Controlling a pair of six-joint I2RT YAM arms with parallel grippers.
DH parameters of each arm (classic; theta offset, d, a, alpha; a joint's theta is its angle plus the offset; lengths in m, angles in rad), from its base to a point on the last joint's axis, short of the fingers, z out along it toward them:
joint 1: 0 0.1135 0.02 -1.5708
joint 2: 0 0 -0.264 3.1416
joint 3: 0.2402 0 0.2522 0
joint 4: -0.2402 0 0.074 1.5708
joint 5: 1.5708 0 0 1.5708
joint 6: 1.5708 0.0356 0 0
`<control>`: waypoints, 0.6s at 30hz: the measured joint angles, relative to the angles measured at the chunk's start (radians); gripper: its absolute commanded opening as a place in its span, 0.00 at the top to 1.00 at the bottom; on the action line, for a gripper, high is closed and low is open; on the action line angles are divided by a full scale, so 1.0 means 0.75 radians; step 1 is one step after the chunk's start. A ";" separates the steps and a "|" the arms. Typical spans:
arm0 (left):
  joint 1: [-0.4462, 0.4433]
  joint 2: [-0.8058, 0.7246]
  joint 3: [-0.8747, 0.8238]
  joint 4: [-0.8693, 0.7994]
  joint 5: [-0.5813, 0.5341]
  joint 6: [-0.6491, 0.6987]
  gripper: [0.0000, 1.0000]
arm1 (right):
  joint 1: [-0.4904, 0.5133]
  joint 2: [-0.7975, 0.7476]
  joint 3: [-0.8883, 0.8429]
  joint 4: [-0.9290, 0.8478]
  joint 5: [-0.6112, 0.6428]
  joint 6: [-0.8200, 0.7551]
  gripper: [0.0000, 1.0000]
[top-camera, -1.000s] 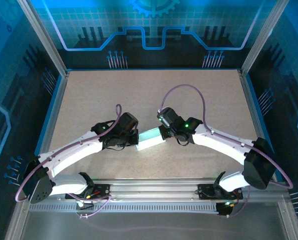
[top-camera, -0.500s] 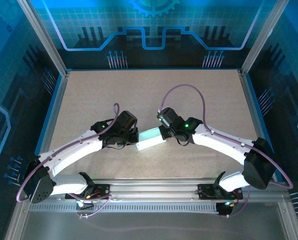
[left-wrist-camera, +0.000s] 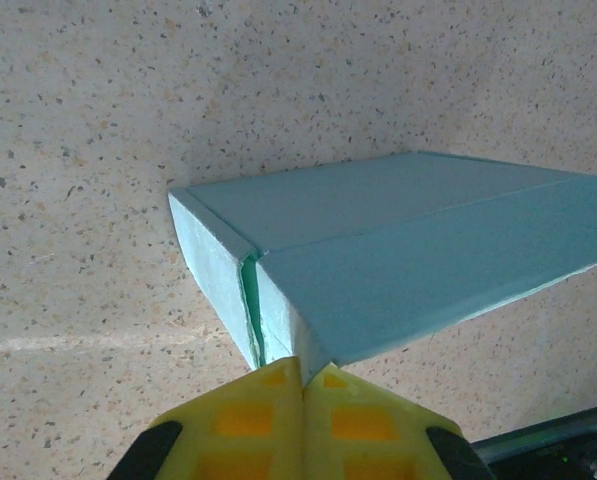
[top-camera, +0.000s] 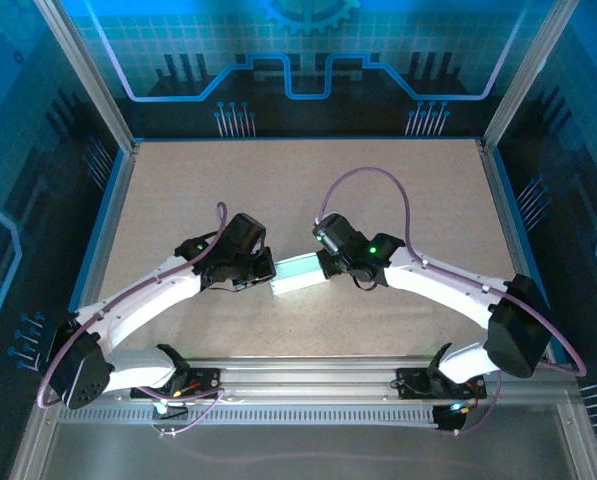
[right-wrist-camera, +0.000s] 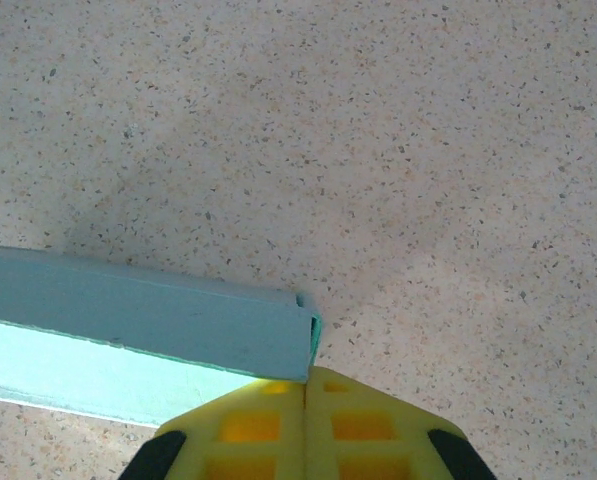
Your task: Fold the paper box
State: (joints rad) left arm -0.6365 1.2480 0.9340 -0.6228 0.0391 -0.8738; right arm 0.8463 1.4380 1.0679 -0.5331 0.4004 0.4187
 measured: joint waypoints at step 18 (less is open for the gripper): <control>0.000 -0.017 -0.093 0.111 0.005 0.025 1.00 | 0.000 0.013 -0.040 0.066 0.030 0.012 1.00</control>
State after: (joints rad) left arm -0.6365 1.2350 0.8646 -0.5396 0.0425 -0.8547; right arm 0.8463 1.4479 1.0378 -0.4835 0.4229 0.4274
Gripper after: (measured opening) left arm 0.054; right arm 0.062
